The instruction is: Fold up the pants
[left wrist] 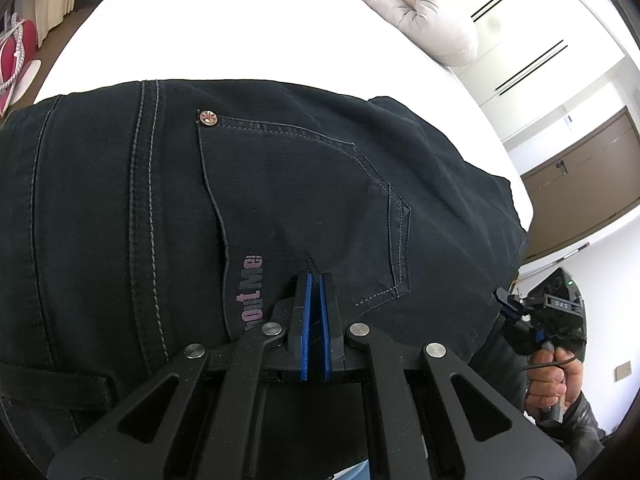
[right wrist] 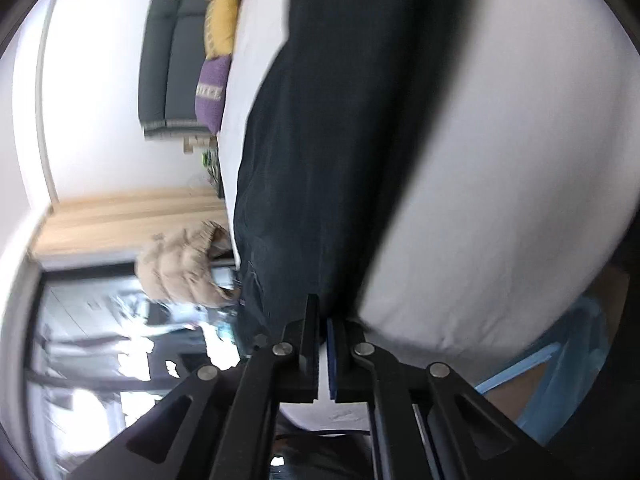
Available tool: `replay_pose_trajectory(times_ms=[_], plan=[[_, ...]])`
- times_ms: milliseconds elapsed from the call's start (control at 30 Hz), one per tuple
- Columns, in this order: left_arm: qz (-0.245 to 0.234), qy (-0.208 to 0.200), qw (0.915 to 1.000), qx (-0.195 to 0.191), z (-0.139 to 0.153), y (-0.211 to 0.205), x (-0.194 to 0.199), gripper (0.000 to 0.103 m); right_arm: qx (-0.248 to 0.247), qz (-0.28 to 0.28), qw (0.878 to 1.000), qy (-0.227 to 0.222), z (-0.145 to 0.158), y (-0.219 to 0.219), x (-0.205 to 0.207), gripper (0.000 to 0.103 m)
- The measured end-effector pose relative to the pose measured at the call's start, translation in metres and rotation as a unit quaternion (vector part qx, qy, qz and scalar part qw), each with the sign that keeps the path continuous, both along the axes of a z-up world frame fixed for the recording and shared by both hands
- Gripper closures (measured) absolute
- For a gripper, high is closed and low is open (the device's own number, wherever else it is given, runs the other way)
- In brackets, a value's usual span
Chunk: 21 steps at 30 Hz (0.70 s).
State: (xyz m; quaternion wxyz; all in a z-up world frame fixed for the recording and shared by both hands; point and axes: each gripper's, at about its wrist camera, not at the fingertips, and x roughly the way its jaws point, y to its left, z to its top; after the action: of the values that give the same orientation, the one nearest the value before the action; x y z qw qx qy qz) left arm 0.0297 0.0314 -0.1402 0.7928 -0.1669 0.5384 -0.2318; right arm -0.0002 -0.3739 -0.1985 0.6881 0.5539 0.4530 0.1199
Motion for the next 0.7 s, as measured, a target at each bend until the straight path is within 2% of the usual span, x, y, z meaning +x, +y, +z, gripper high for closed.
replay_pose_trajectory(times_ms=[67, 133, 200, 267, 333, 400, 467, 700], plan=[[0.001, 0.000, 1.0000, -0.003, -0.001, 0.000, 0.000, 0.098, -0.017, 0.017, 1.000, -0.008, 0.006, 0.000, 0.005, 0.096], [0.002, 0.000, 1.0000, -0.003, -0.002, 0.001, -0.001, 0.098, -0.003, 0.013, 1.000, -0.007, 0.006, -0.008, 0.009, 0.089], [0.001, -0.001, 1.0000, -0.002, -0.002, 0.002, -0.002, 0.098, 0.013, -0.014, 1.000, -0.018, 0.006, -0.024, 0.010, 0.077], [0.000, 0.000, 1.0000, -0.002, -0.002, 0.001, -0.001, 0.098, 0.018, -0.050, 0.998, -0.024, 0.007, -0.046, 0.009, 0.076], [0.001, 0.000, 1.0000, -0.001, -0.002, 0.001, -0.001, 0.098, 0.036, -0.101, 0.994, -0.025, 0.002, -0.075, 0.006, 0.078], [0.001, -0.001, 1.0000, -0.001, -0.002, 0.001, -0.002, 0.098, 0.048, -0.133, 0.990, -0.025, -0.001, -0.095, 0.002, 0.091], [0.002, -0.001, 1.0000, 0.000, -0.002, 0.000, -0.002, 0.098, 0.032, -0.144, 0.989, -0.017, -0.003, -0.110, -0.004, 0.099], [0.000, 0.000, 1.0000, 0.004, -0.001, -0.003, 0.000, 0.098, 0.027, -0.145, 0.989, -0.029, -0.010, -0.109, -0.019, 0.102]])
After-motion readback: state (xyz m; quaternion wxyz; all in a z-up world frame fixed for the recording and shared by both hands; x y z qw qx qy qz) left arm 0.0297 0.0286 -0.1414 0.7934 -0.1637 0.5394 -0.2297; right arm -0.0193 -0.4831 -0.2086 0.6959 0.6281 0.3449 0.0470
